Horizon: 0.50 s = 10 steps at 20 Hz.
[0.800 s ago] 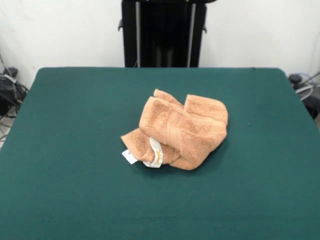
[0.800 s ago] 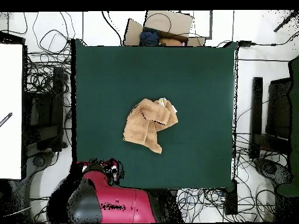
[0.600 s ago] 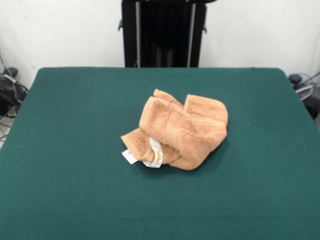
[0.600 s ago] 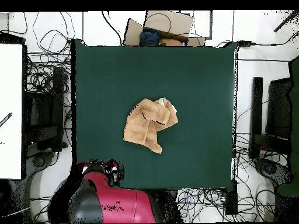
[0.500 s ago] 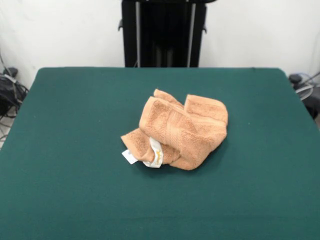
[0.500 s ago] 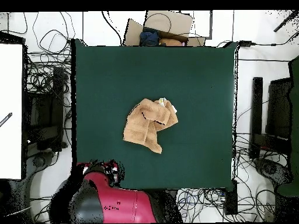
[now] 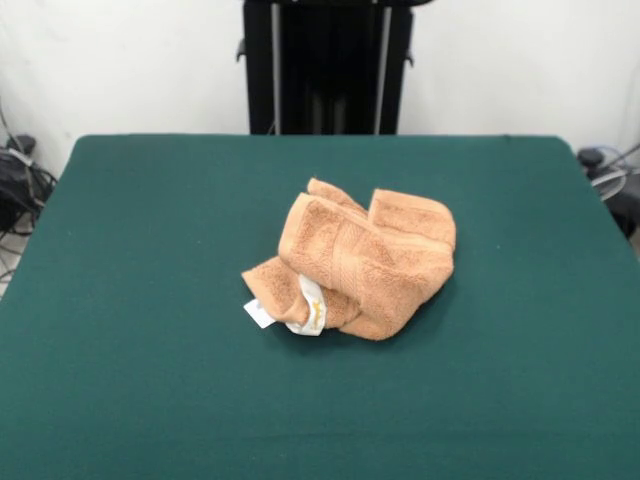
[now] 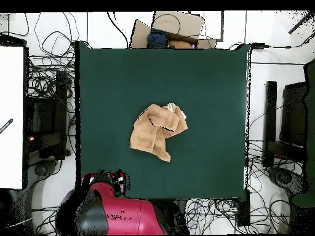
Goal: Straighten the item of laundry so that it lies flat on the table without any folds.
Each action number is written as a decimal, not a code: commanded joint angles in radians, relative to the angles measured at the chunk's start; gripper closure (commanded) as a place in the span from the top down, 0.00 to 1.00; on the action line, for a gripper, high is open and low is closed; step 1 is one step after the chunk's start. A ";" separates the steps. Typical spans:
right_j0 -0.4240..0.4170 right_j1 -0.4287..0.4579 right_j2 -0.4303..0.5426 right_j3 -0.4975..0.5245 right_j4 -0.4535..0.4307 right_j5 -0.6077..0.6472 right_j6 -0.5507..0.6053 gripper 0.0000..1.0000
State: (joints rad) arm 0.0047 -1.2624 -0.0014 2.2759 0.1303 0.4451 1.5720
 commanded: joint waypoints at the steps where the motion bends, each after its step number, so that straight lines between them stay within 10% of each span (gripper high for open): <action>1: 0.018 0.116 0.000 0.124 -0.062 -0.175 0.208 1.00; 10: -0.009 0.184 0.013 0.169 -0.055 -0.314 0.203 1.00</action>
State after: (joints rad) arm 0.0109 -1.1615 -0.0012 2.3462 0.1131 0.2003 1.5720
